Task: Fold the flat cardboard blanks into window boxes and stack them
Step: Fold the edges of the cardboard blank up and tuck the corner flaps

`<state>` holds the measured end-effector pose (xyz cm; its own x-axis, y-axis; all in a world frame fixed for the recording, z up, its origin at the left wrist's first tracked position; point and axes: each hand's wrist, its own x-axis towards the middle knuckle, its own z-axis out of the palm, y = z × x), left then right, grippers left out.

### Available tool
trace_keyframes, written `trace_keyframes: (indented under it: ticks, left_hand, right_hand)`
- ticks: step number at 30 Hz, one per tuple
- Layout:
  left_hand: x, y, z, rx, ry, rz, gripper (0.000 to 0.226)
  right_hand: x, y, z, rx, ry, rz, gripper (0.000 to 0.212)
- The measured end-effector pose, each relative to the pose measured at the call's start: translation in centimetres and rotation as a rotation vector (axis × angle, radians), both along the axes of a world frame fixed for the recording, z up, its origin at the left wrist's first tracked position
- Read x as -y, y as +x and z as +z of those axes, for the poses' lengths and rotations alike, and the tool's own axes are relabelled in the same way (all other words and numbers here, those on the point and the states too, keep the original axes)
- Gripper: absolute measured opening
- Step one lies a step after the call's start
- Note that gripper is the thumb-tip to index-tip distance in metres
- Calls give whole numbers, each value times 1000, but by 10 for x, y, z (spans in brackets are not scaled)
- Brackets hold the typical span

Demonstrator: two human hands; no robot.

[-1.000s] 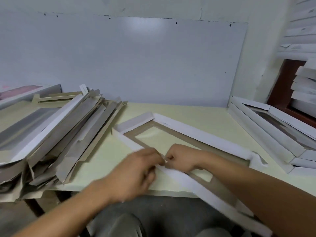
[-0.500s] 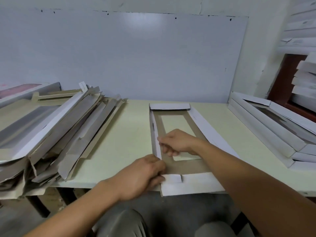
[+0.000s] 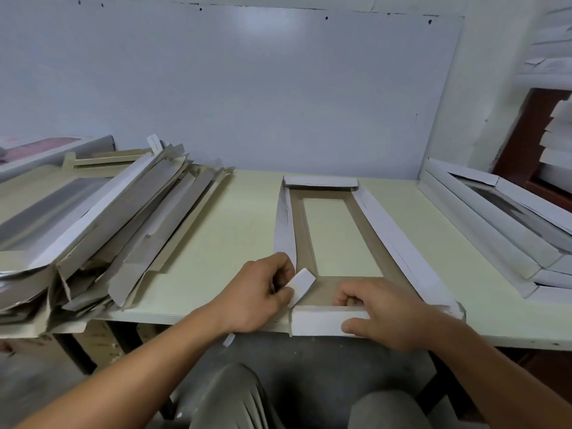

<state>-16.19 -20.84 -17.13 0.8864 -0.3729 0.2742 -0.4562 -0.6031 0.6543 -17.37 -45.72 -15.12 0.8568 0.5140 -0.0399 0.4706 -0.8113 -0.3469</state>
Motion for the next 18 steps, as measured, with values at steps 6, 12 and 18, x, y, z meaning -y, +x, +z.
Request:
trace_keyframes:
  ticks: [6,12,18]
  left_hand:
    - [2,2,-5,-23,-79,94,25]
    - [14,-1,-6,239,214,39,14]
    - [10,-7,6,240,439,-165,61]
  right_hand:
    - [-12,-36,-12,262,-57,-34,18]
    - [-27,-57,-26,466,-66,-8,42]
    - [8,-42,9,23,132,72,45]
